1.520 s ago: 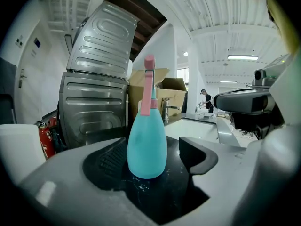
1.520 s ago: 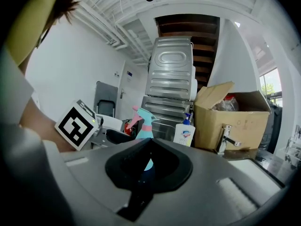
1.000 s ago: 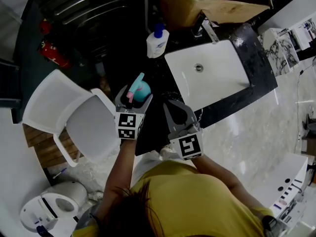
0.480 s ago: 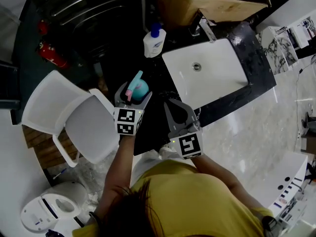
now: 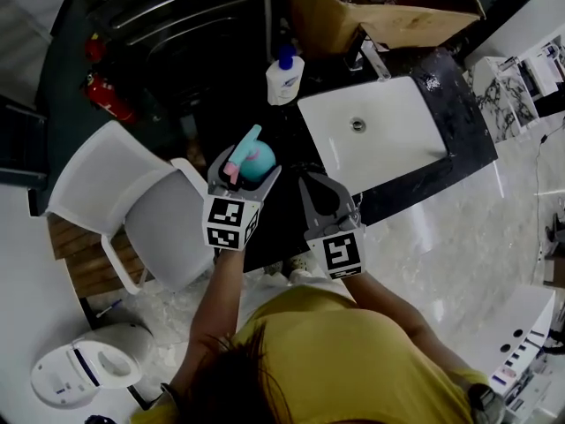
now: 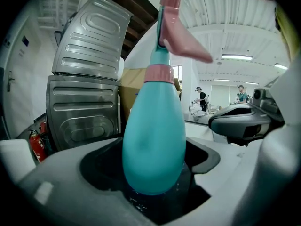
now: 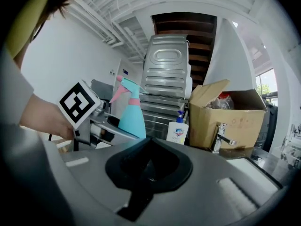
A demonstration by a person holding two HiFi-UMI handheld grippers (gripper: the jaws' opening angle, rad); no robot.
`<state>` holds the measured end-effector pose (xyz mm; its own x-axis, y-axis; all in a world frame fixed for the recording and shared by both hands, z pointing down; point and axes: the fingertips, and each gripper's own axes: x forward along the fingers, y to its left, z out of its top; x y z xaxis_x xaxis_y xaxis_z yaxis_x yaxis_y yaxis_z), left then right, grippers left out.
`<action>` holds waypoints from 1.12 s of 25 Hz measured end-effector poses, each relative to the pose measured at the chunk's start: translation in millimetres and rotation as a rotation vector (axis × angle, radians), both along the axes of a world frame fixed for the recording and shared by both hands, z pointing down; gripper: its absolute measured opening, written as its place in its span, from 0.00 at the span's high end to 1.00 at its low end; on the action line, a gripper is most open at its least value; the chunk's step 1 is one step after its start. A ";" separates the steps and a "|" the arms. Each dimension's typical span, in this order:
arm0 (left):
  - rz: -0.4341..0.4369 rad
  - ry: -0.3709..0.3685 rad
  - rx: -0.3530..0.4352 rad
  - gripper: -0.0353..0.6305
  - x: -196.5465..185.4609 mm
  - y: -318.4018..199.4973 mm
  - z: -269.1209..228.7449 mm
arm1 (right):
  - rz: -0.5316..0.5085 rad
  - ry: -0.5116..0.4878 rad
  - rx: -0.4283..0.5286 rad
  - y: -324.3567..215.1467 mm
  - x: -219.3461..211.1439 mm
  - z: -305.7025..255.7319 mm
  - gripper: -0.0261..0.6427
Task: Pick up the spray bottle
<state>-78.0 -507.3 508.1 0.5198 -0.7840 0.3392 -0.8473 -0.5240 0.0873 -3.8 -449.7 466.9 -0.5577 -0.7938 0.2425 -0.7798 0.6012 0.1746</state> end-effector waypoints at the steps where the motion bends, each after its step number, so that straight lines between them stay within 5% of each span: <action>1: 0.000 0.004 0.002 0.35 -0.2 3.9 -6.6 | 0.000 -0.004 0.004 0.7 -0.3 -1.9 0.96; 8: -0.042 -0.017 0.052 0.35 -13.6 37.5 -52.2 | -0.008 -0.022 0.037 12.4 -5.1 -15.0 0.96; 20: -0.301 -0.042 0.126 0.35 -78.4 110.1 -91.7 | -0.040 -0.086 0.073 35.5 -21.4 -51.7 0.96; 28: -0.319 -0.038 0.134 0.35 -77.9 122.0 -91.3 | -0.051 -0.083 0.093 48.8 -22.4 -56.8 0.96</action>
